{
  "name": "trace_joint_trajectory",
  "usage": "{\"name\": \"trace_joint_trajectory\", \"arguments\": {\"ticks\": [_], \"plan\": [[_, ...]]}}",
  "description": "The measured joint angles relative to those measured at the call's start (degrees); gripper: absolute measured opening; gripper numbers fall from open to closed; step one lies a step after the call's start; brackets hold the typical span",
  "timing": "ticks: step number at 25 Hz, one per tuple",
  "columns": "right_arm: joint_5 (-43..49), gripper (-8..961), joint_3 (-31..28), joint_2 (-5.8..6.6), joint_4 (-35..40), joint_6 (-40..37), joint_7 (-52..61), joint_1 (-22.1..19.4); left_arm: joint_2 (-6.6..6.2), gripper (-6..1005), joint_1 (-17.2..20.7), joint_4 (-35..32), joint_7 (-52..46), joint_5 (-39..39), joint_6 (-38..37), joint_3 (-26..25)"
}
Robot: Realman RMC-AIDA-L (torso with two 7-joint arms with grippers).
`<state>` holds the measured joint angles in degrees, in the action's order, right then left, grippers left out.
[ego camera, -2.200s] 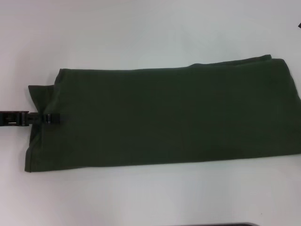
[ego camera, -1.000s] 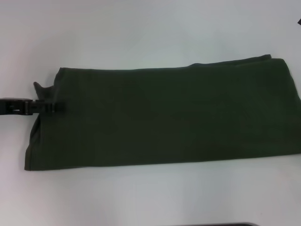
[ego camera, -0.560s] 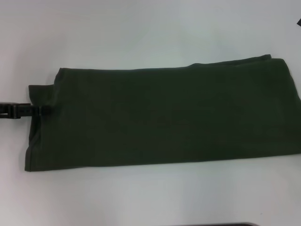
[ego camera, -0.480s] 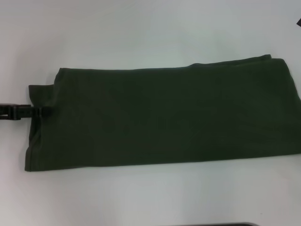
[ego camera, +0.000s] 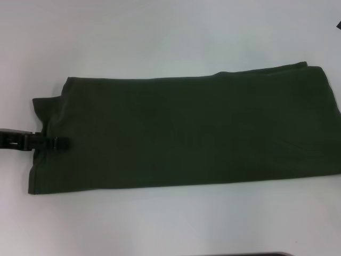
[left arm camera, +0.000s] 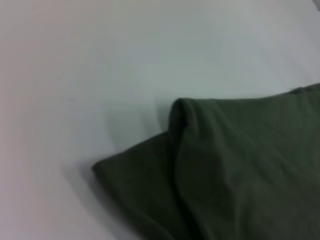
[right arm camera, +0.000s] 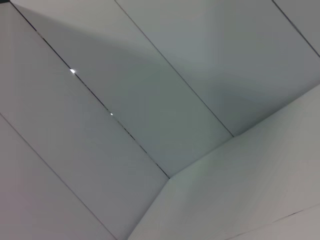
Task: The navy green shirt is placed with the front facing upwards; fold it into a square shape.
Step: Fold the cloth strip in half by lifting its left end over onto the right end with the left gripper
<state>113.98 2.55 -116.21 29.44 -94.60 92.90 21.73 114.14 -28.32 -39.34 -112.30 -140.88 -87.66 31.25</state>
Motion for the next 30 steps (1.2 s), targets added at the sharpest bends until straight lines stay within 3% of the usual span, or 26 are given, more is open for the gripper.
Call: {"name": "trace_joint_trajectory", "arguments": {"ticks": [8, 27, 30], "plan": [[-0.08, 924, 0.00, 0.04, 0.00, 0.08, -0.01, 0.07, 0.83, 790, -1.50, 0.23, 0.67, -0.31, -0.81, 0.35], [-0.71, 924, 0.00, 0.12, 0.00, 0.12, -0.01, 0.11, 0.66, 714, -2.08, 0.55, -1.22, -0.30, 1.82, 0.18], [-0.76, 924, 0.00, 0.12, 0.00, 0.04, -0.01, 0.09, 0.61, 488, -2.08, 0.54, -1.28, -0.30, 1.87, 0.14]]}}
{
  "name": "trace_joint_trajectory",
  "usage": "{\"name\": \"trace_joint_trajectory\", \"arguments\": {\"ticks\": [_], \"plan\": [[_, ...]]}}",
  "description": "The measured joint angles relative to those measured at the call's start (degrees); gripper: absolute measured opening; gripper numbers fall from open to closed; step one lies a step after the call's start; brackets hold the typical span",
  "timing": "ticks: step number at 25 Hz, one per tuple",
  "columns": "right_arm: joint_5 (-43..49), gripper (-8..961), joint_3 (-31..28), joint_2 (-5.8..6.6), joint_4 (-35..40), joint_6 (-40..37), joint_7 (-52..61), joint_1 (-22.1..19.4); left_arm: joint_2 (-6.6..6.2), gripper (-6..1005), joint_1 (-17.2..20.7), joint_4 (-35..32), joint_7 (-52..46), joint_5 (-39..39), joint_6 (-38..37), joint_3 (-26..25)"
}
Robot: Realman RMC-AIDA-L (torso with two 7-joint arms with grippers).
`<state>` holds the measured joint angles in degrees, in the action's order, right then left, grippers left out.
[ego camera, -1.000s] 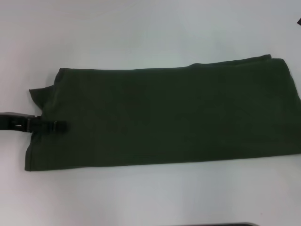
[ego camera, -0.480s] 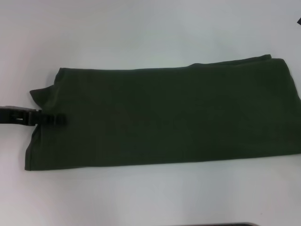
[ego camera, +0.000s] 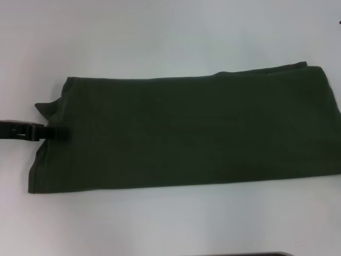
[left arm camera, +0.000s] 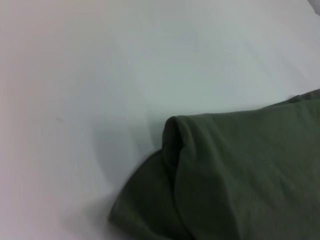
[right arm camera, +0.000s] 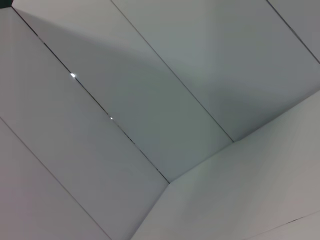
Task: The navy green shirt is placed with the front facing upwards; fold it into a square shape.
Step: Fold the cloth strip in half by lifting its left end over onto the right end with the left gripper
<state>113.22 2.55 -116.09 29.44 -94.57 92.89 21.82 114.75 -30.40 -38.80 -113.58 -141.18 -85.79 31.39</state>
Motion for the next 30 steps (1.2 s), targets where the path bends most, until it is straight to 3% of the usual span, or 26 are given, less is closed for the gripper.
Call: {"name": "trace_joint_trajectory", "arguments": {"ticks": [11, 21, 30], "plan": [[-0.02, 925, 0.16, 0.00, 0.00, 0.17, -0.12, -0.05, -0.06, 50, -0.04, 0.25, 0.07, 0.03, 0.59, -0.01], [0.16, 925, 0.41, -0.28, 0.00, 0.26, -0.56, -0.36, -0.24, 38, 0.16, -0.31, -0.06, 0.74, -0.39, -1.25], [0.40, 925, 1.12, -0.61, -0.65, 0.34, -1.52, -0.46, -2.38, 36, 0.53, -2.01, -0.24, 0.80, -3.08, -2.91]]}}
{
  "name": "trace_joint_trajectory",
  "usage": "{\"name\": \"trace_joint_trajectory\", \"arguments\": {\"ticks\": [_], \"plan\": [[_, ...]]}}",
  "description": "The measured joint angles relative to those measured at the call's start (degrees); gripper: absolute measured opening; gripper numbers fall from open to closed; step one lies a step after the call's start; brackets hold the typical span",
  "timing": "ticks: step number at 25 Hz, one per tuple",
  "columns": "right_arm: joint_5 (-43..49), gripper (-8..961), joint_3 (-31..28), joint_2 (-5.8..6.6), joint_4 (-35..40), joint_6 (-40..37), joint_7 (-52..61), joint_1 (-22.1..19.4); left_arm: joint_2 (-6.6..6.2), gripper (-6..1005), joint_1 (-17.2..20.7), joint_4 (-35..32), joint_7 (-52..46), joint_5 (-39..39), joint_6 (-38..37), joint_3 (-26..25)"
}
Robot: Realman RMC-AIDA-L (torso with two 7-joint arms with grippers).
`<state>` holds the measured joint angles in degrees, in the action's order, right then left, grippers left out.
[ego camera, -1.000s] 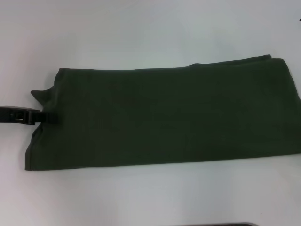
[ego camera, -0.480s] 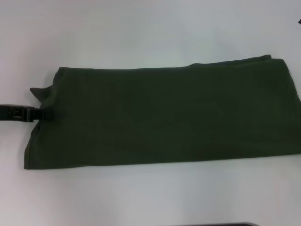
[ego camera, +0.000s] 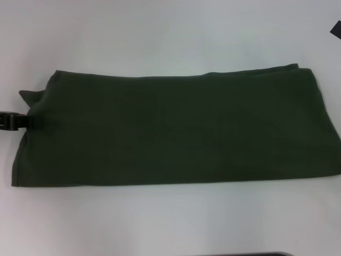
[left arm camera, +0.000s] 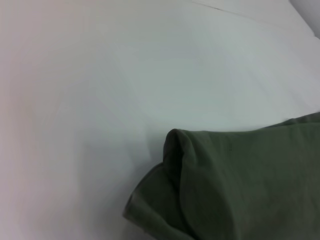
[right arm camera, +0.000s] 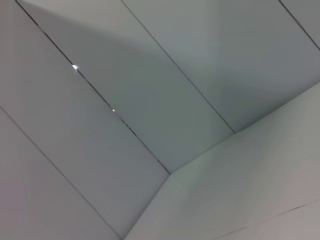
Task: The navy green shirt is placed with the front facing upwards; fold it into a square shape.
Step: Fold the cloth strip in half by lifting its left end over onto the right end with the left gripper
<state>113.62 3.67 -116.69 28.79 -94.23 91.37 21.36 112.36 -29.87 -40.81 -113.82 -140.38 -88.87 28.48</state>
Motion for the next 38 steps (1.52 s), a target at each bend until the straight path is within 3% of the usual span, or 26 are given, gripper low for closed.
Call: {"name": "trace_joint_trajectory", "arguments": {"ticks": [12, 30, 38], "plan": [[0.03, 925, 1.38, -0.02, -0.14, -0.30, -0.07, 0.01, -2.38, 35, 0.65, 0.05, -0.01, -0.57, -0.25, -2.35], [0.02, 924, 7.95, -0.37, -0.14, 2.07, -0.50, 1.47, -2.16, 34, 1.17, -0.37, -0.68, -0.09, -2.31, -5.85], [0.02, 924, 11.97, -0.70, -0.68, 5.14, -0.57, 2.51, -1.85, 33, 0.90, -1.08, -0.64, 2.74, -7.37, -8.96]]}}
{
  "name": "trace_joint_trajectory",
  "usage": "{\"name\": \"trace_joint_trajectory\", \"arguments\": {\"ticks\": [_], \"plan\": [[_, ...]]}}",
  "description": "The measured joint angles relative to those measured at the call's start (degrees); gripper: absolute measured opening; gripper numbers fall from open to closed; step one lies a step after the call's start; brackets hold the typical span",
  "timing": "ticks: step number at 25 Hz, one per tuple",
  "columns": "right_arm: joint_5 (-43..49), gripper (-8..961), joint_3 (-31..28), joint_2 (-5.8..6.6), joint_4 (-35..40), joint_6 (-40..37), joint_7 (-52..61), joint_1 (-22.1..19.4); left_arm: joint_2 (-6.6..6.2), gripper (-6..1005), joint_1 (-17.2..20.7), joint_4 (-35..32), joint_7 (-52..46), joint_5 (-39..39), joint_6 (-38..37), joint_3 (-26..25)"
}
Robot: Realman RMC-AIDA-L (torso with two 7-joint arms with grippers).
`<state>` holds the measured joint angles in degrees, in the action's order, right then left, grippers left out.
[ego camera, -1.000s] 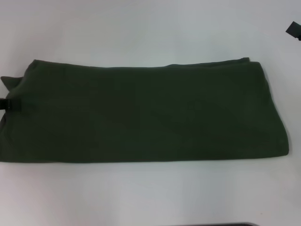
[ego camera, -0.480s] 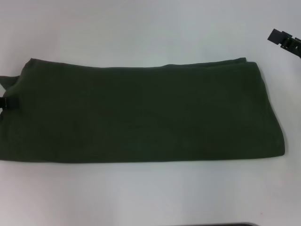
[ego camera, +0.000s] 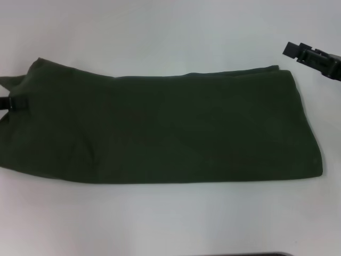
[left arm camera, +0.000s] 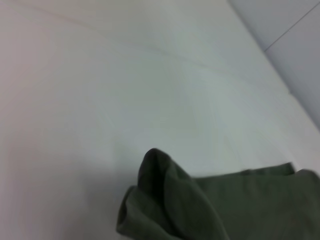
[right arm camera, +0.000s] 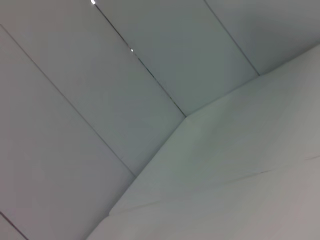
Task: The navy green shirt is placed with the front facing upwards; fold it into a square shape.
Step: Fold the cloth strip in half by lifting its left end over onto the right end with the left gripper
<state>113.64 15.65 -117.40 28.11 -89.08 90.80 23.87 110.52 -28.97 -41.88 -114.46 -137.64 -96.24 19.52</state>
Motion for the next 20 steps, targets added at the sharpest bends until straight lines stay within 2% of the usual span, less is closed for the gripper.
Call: {"name": "trace_joint_trajectory", "arguments": {"ticks": [6, 12, 20], "plan": [[-0.15, 925, 0.80, -0.35, -0.07, 0.82, -0.11, 0.60, 0.13, 33, 0.39, -0.95, -0.09, 5.40, -3.93, -0.61], [-0.32, 925, 0.74, -0.30, -0.07, 1.06, -0.26, 0.62, 0.51, 32, 0.41, -3.34, -0.05, 7.28, -5.59, -0.68], [-0.35, 925, 0.71, -0.46, -0.09, 1.14, -0.69, 0.80, -0.78, 32, 0.93, -3.25, 0.37, 7.52, -4.96, -1.33]]}}
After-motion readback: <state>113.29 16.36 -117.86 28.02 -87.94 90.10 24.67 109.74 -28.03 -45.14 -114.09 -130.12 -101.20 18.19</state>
